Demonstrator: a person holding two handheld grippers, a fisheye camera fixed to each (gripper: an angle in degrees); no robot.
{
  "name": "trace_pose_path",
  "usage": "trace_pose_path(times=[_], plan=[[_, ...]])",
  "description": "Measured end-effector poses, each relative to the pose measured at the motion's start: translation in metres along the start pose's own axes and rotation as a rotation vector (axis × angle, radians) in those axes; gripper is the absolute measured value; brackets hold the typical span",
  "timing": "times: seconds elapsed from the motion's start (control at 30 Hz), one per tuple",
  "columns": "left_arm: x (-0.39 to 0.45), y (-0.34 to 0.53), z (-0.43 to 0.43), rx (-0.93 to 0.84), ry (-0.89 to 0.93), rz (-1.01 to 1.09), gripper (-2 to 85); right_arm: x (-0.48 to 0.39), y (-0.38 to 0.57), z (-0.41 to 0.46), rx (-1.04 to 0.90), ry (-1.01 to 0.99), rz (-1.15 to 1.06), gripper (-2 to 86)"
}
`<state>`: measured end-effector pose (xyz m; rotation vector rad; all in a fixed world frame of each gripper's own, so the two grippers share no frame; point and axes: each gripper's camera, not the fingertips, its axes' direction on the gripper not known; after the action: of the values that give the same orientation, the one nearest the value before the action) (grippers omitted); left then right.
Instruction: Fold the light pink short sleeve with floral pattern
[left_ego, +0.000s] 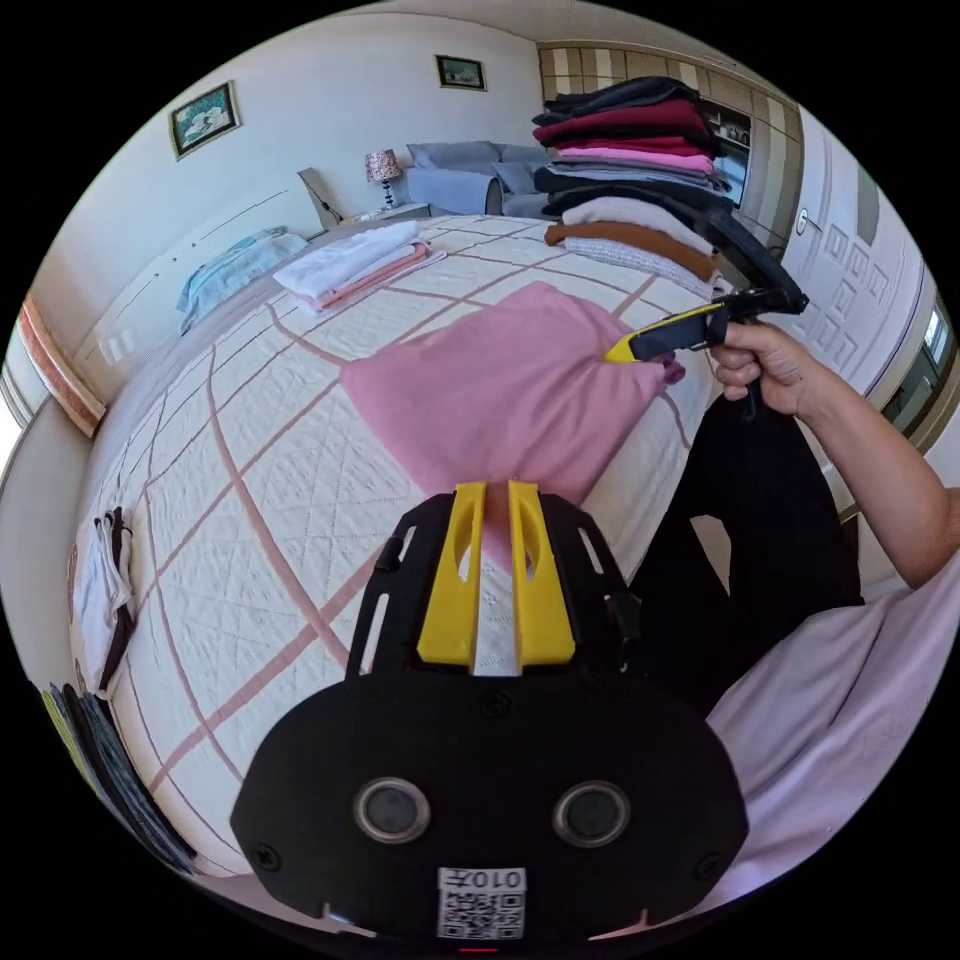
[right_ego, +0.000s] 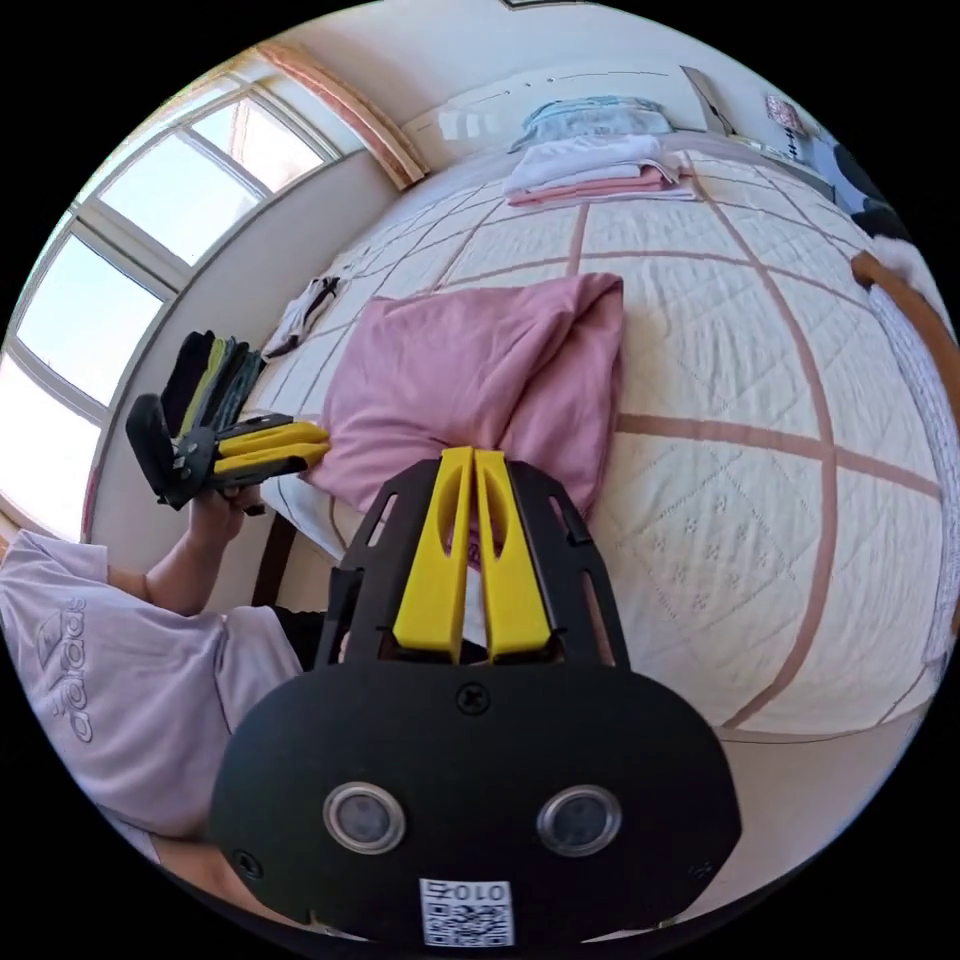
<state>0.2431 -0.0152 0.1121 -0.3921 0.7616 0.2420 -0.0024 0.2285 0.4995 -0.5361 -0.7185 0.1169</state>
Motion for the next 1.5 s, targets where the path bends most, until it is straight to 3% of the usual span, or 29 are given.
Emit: trace_pose_path(times=[0.07, 0.13, 0.2, 0.27, 0.37, 0.67, 0.9, 1.0, 1.27, 1.5], plan=[[-0.029, 0.013, -0.019, 0.042, -0.018, -0.127, 6.6, -0.027, 0.01, -0.028, 0.085, 0.068, -0.037, 2.6], [-0.065, 0.028, -0.021, 0.026, 0.084, -0.254, 6.6, -0.065, 0.023, -0.054, 0.146, 0.115, -0.094, 3.2], [-0.104, 0.049, -0.006, 0.006, 0.326, -0.385, 6.4, -0.089, 0.032, -0.065, 0.182, 0.096, -0.113, 3.5], [-0.121, 0.059, 0.006, 0.015, 0.437, -0.458, 6.3, -0.112, 0.04, -0.072, 0.216, 0.072, -0.126, 3.5], [-0.138, 0.063, 0.021, -0.014, 0.476, -0.506, 6.2, -0.146, 0.048, -0.076, 0.244, 0.081, -0.155, 3.3], [-0.205, 0.076, 0.036, 0.073, 0.85, -0.659, 4.6, -0.252, 0.058, -0.042, 0.161, 0.194, -0.352, 7.8], [-0.242, 0.045, 0.013, 0.119, 0.935, -0.605, 4.6, -0.361, 0.051, 0.017, 0.136, 0.45, -0.633, 13.1], [-0.253, 0.042, 0.012, 0.109, 0.957, -0.581, 5.4, -0.366, 0.043, 0.031, 0.156, 0.592, -0.576, 7.9], [-0.293, 0.09, 0.02, 0.105, 0.969, -0.773, 10.2, -0.356, 0.06, 0.016, 0.177, 0.573, -0.568, 5.4], [-0.281, 0.059, 0.055, 0.081, 1.076, -0.781, 10.3, -0.319, 0.074, 0.023, 0.161, 0.546, -0.561, 5.3]])
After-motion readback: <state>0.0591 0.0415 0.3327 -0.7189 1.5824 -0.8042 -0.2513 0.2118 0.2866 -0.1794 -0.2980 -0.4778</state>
